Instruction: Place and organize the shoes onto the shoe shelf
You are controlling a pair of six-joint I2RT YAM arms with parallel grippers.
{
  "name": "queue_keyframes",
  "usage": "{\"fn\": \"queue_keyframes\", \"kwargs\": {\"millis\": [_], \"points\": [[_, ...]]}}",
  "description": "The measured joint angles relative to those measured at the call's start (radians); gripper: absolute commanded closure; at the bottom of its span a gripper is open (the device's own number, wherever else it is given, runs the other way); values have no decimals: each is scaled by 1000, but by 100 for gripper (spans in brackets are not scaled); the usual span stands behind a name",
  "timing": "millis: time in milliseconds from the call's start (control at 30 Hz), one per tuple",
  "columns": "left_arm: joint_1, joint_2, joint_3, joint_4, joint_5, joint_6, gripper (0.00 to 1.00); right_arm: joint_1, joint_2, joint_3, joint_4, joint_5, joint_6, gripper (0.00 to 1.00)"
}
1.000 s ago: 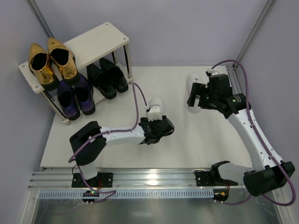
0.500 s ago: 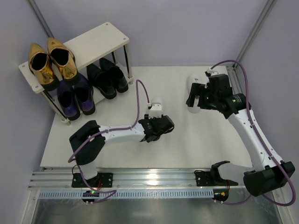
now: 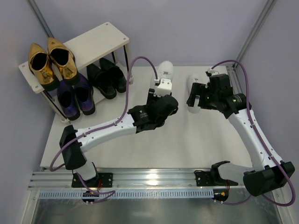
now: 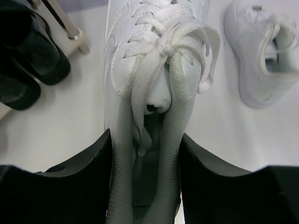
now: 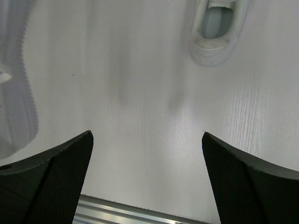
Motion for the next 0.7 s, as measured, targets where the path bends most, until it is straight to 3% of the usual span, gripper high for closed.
{"fn": "queue_keyframes", "kwargs": {"millis": [267,500,700], "points": [[124,-21,264,91,-81,331,100,-4,1,1,-1,0,-2,2],[375,19,593,80,-114,437,100,-4,11,18,-13,0,-4,2],[548,21,686,38,-129,442,100,-4,16,29,-23,0,-6,2]]}}
